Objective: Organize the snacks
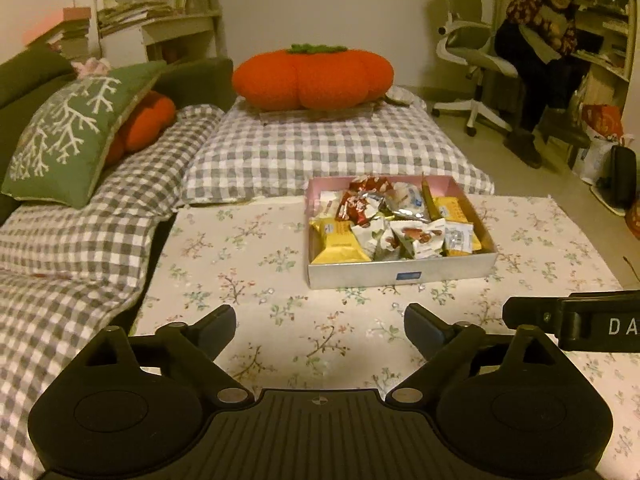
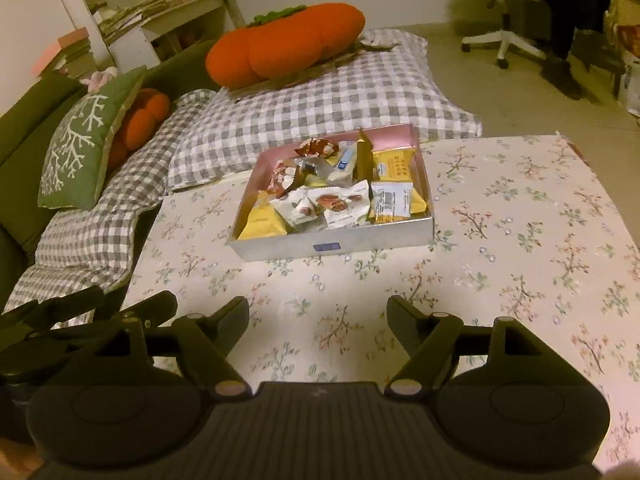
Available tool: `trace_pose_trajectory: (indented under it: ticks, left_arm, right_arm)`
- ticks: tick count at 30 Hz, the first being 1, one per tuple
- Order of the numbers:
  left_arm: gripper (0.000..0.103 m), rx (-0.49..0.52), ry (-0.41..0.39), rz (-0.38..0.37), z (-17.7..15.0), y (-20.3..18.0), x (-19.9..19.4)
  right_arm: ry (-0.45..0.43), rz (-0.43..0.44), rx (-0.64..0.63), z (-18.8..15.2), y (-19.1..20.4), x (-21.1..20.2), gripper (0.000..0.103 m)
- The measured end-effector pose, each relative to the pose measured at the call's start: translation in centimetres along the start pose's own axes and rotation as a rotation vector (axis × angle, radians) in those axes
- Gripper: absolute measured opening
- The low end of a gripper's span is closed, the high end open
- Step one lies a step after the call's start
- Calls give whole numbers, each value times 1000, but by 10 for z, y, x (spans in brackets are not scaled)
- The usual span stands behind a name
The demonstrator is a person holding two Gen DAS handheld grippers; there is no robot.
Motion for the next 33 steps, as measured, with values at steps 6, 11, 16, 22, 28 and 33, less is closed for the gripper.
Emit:
trace_pose_trajectory:
  ticks: [6, 11, 16, 22, 28, 33]
  left_arm:
    - [101, 3, -31, 12, -16, -5, -20]
    - [103, 8, -48, 22, -25, -7, -18]
    - [103, 5, -31, 48, -18, -1, 2]
    - [103, 12, -38, 58, -9, 6, 21]
    - [103, -14, -2, 11, -13, 10, 47]
    - [103, -16, -1, -14, -13, 7, 47]
  right_arm:
    - [-22, -24, -14, -22, -1, -12, 89]
    - [-31, -33, -14, -32, -5, -12, 96]
    - [-30, -38, -10, -26, -5, -4, 101]
    - [-53, -38, -8, -18, -5, 6, 102]
    - [20, -48, 11, -19, -7, 26, 102]
    - [-10, -123, -78, -20, 7, 24, 102]
Point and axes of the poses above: each gripper's, at about its wrist camera, not at the fingertips, and x roughly the way its jaws point, y to its left, z to its top, the point moved 1 cm from there along x, roughly the way its jaws point, and after that the axes turned 9 degrees about y, right-handed, at the moved point
